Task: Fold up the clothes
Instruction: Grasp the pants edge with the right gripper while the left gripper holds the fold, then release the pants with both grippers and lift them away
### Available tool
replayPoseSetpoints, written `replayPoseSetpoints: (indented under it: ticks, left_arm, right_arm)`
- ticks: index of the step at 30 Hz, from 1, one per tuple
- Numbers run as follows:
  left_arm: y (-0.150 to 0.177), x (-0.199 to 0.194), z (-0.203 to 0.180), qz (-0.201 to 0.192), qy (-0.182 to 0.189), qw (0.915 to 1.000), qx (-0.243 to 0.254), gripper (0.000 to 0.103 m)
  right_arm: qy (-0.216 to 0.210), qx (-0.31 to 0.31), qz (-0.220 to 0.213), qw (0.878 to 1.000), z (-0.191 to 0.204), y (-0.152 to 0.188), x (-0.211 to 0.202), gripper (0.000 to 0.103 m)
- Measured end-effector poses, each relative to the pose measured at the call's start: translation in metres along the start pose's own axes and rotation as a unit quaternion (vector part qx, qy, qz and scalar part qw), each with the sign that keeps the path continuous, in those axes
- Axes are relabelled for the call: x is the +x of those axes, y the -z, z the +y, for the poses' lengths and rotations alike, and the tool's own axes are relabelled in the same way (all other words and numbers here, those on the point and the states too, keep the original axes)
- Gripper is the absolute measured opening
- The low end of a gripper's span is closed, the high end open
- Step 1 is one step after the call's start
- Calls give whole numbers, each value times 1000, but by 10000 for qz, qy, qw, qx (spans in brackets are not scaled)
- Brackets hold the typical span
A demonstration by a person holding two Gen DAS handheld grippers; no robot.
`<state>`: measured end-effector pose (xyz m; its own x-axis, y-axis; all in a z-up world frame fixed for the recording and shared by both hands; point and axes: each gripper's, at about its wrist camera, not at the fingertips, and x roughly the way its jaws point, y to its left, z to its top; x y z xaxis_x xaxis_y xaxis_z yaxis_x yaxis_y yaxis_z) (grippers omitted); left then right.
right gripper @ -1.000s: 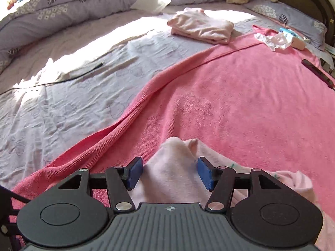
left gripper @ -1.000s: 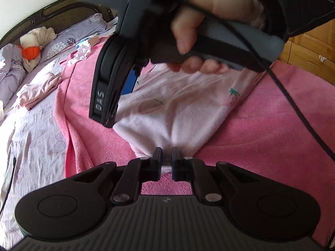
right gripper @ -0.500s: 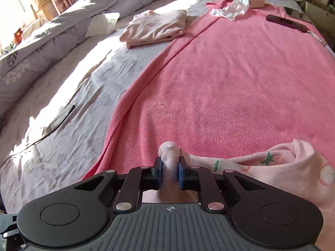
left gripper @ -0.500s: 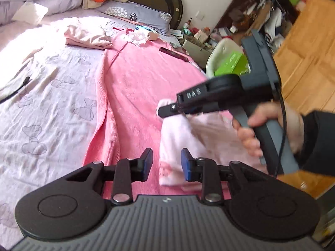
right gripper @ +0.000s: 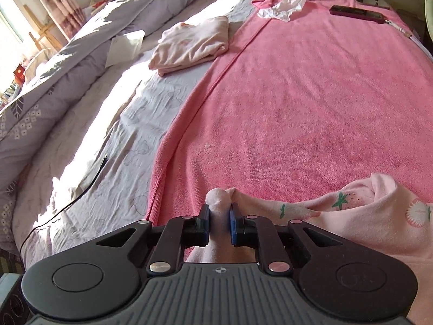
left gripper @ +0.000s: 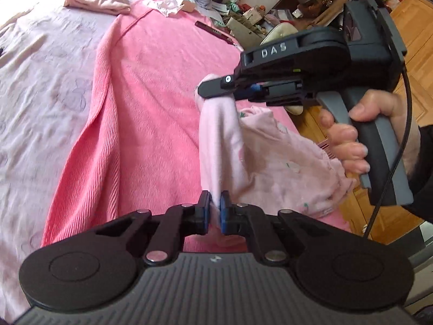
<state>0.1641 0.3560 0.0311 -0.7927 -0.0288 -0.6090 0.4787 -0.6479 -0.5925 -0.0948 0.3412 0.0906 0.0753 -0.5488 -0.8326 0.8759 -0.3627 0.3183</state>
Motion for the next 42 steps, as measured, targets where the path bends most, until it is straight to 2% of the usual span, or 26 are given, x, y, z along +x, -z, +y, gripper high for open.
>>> replayPoseSetpoints:
  ticks: [5, 6, 7, 10, 15, 17, 19, 21, 22, 24, 25, 27, 29, 33, 36, 38, 40, 42]
  left_arm:
    - [14, -10, 3, 118, 73, 9984, -549, 5]
    - [14, -9, 4, 184, 55, 9981, -588, 5]
    - [13, -7, 5, 268, 33, 9977, -618, 0]
    - [23, -6, 2, 467, -122, 9969, -620, 0]
    - [8, -33, 17, -288, -416, 9948, -880, 0]
    - [-7, -34, 23, -460, -465, 9938, -897, 9]
    - [-25, -22, 24, -437, -246, 9948, -884, 52]
    - [-37, -4, 20, -384, -37, 9958, -830, 68]
    - [-42, 5, 19, -290, 28, 9961, -831, 69]
    - [-41, 23, 20, -47, 66, 9953, -968, 66]
    - [-40, 33, 21, 75, 80, 9945, -1044, 52]
    - [-31, 37, 25, 96, 60, 9925, -1214, 15]
    - [-25, 28, 21, -82, 107, 9904, -1375, 11]
    - [-24, 0, -8, -412, 68, 9934, -1071, 9]
    - [-26, -23, -13, -646, -71, 9894, -1299, 9]
    - [-26, -38, -8, -766, -162, 9862, -1459, 9]
    - [-21, -52, 9, -834, -467, 9815, -1659, 9]
    - [-11, -66, 34, -871, -744, 9718, -2061, 9]
  right_arm:
    - [97, 89, -11, 9999, 3, 3, 8, 15]
    - [115, 124, -21, 9999, 2, 2, 9, 15]
    - [138, 160, -40, 9998, 2, 1, 10, 15]
    - [217, 134, -176, 9995, 3, -6, 13, 15]
    - [180, 94, -53, 9998, -2, -5, 26, 15]
    - [140, 65, -46, 9999, -3, -4, 28, 15]
    - [103, 64, -43, 9999, -3, -5, 28, 15]
    - [71, 33, -36, 10000, -4, -5, 26, 15]
    - [57, 16, -33, 10000, -3, -6, 25, 15]
    - [59, -78, -28, 9999, -2, -7, 23, 15]
    - [76, -134, -30, 9999, -1, -7, 22, 15]
    - [114, -190, -50, 9997, 2, -7, 21, 15]
    - [132, -194, -97, 9997, 3, -7, 19, 15]
    - [51, -179, -298, 9994, 10, -2, 11, 15]
    - [-128, -135, -530, 9984, 21, 2, 3, 15]
    - [-318, -234, -674, 9969, 37, 2, 1, 15]
    - [-530, -324, -668, 9958, 55, 1, 9, 15]
    - [-771, -389, -568, 9946, 76, 3, 28, 15]
